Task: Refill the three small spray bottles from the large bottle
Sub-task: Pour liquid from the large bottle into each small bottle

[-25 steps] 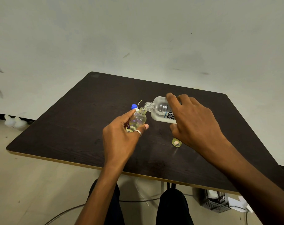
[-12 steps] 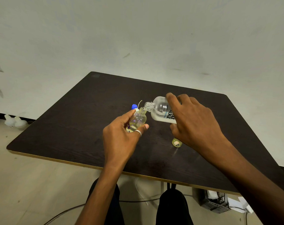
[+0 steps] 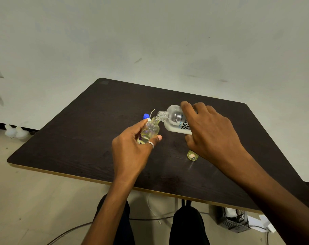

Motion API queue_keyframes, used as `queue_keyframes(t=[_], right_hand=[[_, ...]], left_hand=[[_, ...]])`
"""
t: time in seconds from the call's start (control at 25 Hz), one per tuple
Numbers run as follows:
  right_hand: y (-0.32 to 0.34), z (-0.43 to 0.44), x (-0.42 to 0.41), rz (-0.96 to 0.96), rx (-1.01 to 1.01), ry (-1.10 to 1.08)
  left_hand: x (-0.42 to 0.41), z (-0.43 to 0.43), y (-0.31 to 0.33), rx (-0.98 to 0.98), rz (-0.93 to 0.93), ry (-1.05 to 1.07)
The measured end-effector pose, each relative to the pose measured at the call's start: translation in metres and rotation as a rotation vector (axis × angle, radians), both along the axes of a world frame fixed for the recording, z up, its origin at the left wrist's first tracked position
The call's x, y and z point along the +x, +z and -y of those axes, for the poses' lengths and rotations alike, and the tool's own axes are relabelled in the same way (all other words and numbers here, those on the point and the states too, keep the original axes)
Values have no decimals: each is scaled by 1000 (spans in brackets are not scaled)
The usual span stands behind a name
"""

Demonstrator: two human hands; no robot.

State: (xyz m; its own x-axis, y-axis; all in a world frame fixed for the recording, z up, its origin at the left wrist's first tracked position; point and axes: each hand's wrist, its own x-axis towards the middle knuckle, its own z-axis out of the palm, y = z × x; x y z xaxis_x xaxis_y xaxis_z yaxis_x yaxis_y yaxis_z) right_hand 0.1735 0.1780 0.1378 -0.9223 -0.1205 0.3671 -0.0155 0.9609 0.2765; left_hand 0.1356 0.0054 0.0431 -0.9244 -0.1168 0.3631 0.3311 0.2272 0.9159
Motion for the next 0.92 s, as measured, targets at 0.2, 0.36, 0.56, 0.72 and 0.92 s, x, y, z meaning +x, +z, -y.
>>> queue_keyframes(t=[0.2,0.36,0.56,0.72,0.92], right_hand=[[-2,-1,-1,2,-7,0],[-2,-1,-2,-8,0,3],[-1,-1,-1,-12,11,-5],[-1,0,0,-14,7,-7],[0,0,0,-20,16,-9]], left_hand=[[1,0,0,-6,-1,-4],[2,0,1,-17,-5,-2],[2,0,2,-18,-4,5],[4,-1,4,-34,-8,10],[4,-1,4,-38,-17,1]])
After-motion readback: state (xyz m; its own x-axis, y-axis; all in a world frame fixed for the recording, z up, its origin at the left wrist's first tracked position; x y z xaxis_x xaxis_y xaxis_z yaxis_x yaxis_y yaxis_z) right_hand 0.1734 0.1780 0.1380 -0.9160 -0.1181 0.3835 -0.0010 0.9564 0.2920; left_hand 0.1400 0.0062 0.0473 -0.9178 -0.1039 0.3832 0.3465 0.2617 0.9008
